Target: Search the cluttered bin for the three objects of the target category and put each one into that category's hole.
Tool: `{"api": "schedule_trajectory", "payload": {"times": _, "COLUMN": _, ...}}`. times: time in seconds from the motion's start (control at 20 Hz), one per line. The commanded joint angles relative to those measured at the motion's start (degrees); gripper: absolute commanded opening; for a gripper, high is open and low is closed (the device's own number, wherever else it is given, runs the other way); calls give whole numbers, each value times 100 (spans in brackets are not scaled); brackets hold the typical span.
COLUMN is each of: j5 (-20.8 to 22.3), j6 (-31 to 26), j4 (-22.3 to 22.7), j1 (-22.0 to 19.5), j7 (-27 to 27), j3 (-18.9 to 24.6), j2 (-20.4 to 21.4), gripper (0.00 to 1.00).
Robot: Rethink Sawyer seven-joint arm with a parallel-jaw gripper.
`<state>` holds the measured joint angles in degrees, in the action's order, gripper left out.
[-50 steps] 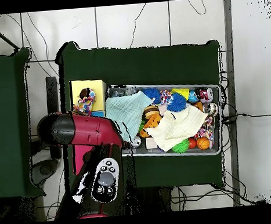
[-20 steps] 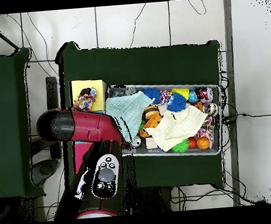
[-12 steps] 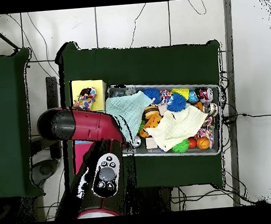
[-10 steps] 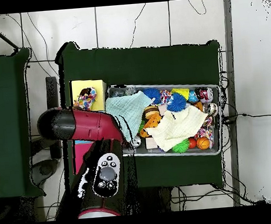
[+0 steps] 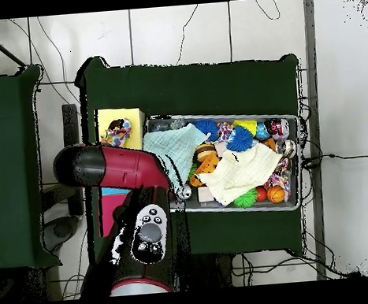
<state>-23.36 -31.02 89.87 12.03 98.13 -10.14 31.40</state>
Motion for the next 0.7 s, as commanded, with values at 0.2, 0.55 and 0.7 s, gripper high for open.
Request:
{"api": "schedule_trajectory", "payload": {"times": 0.2, "j5": 350, "j6": 125, "j4": -530, "j1": -454, "j7": 435, "j3": 349, "j2": -390, "gripper": 0}}
{"api": "schedule_trajectory", "payload": {"times": 0.55, "j5": 422, "j6": -113, "j4": -764, "j1": -418, "j7": 399, "j3": 326, "j2": -462, "gripper": 0}}
{"api": "schedule_trajectory", "payload": {"times": 0.7, "j5": 524, "j6": -343, "j4": -1038, "j1": -379, "j7": 412, "j3": 250, "j2": -557, "gripper": 0}}
